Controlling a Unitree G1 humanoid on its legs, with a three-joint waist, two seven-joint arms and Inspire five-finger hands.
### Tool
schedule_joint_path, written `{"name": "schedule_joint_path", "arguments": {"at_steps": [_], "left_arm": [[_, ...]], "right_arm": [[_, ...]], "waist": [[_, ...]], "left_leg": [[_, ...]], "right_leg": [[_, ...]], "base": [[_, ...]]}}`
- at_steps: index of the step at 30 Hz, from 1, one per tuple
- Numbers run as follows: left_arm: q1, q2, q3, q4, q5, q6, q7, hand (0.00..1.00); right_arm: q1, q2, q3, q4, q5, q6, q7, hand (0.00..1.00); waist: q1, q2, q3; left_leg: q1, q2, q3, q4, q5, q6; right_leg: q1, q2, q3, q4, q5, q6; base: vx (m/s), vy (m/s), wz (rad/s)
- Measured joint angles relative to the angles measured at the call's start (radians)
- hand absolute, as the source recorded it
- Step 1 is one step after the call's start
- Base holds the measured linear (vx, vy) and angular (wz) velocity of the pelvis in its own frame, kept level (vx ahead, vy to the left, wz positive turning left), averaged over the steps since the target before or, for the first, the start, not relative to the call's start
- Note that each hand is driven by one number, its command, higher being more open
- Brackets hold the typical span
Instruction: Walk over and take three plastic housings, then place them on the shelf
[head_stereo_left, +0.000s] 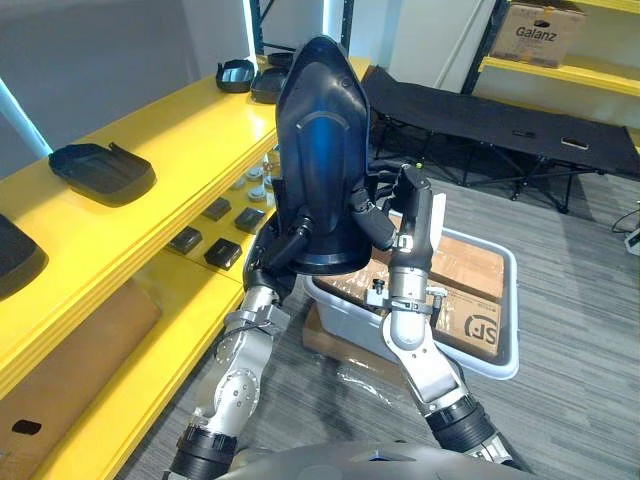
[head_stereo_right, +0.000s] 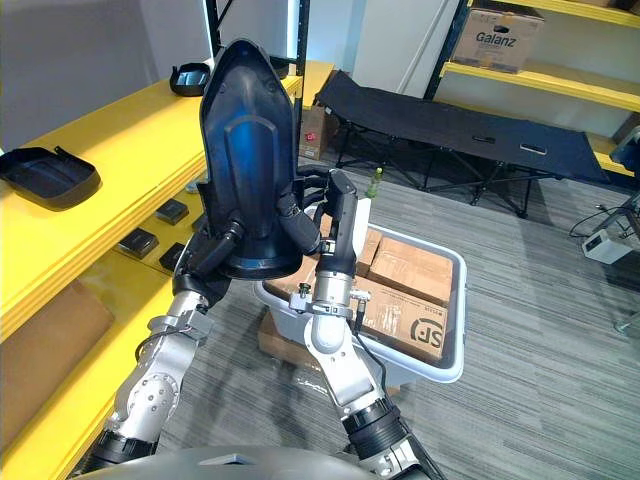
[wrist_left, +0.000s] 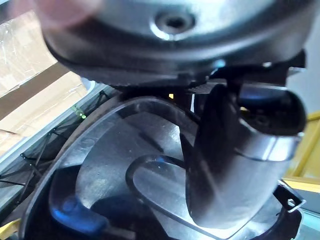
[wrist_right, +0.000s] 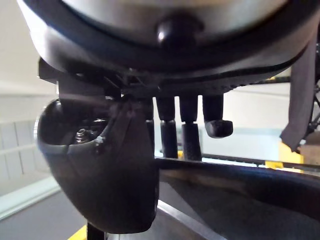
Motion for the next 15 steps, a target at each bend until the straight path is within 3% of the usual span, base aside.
{"name": "schedule_joint_path", "arguments": {"at_steps": [4, 9, 14, 15], "left_arm": [[-0.002, -0.012, -0.017, -0.001, 0.126, -0.060, 0.059, 0.00], [-0.029, -0.015, -0.012, -0.002, 0.320, -0.075, 0.175, 0.00], [-0.022, -0.055, 0.059, -0.003, 0.540, -0.079, 0.323, 0.00], [-0.020, -0.059, 0.077, -0.003, 0.566, -0.081, 0.345, 0.00]], "right_arm": [[0.007, -0.002, 0.002, 0.000, 0.020, -0.002, -0.012, 1.00], [0.042, -0.023, 0.023, -0.004, 0.153, 0.004, 0.045, 1.00], [0.144, -0.017, -0.046, -0.014, 0.584, 0.018, 0.250, 1.00], [0.157, -0.013, -0.065, -0.014, 0.602, 0.029, 0.258, 1.00]], "waist": [[-0.003, -0.003, -0.004], [-0.004, -0.002, -0.004], [0.001, -0.002, -0.004], [0.000, -0.002, -0.003]], "left_leg": [[0.002, 0.001, 0.001, 0.001, -0.006, 0.003], [0.002, 0.001, 0.001, 0.005, -0.007, 0.001], [0.000, 0.001, 0.003, 0.017, -0.019, 0.001], [0.000, 0.001, 0.003, 0.017, -0.020, 0.001]], "right_leg": [[-0.002, 0.000, -0.002, 0.000, -0.006, -0.008], [0.001, 0.000, -0.002, 0.000, -0.005, -0.006], [0.007, 0.000, -0.001, 0.000, -0.002, -0.002], [0.007, 0.000, -0.001, 0.000, -0.002, -0.003]], "base": [[0.00, 0.000, 0.00], [0.00, 0.000, 0.00], [0.00, 0.000, 0.00], [0.00, 0.000, 0.00]]}}
